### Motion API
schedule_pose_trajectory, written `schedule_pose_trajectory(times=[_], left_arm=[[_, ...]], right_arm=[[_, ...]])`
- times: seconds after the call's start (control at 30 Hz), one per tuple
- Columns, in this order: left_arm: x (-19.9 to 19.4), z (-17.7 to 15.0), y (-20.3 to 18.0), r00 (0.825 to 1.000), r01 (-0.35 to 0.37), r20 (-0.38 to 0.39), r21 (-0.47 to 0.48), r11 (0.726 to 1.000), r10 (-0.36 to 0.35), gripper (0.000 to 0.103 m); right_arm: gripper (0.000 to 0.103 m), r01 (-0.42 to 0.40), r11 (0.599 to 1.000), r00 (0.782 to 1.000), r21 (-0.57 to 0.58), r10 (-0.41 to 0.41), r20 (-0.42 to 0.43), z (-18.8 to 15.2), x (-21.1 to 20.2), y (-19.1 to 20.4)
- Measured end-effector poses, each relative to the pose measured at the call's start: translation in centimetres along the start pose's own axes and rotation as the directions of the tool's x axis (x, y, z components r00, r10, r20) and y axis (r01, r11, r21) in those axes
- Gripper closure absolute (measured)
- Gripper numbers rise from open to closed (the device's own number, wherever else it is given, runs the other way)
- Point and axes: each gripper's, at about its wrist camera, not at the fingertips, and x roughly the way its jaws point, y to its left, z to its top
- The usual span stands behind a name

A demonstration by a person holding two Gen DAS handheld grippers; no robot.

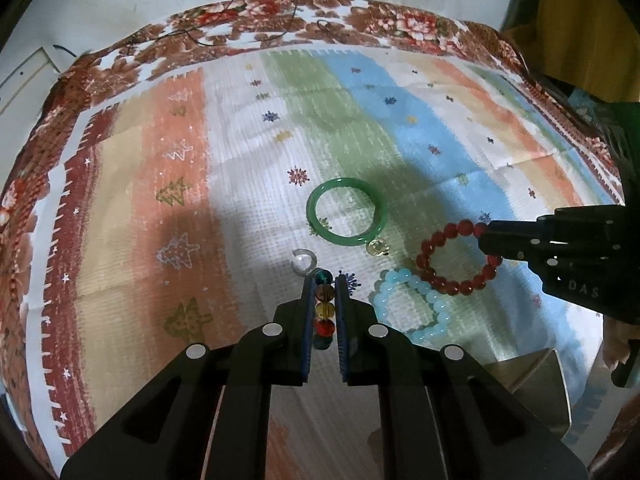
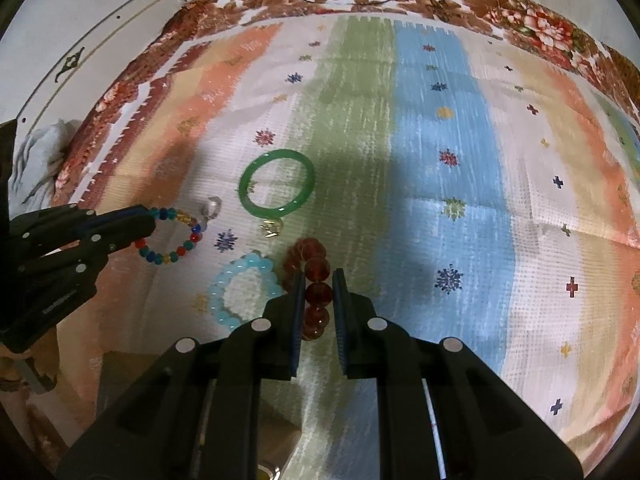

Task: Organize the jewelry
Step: 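Carry both held bracelets over the silver tin box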

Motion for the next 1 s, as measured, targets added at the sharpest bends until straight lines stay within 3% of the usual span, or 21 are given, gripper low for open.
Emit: schedule_pose_trajectory(times=[1.0], left_arm=[[-7.2,-1.7,-2.5,0.99,0.074,0.117,0.004,0.997,-0.074,0.094]], right_arm=[[0.088,-0.071,0.996,0.987,-0.058,0.079,0.137,-2.0,-8.1,3.5]])
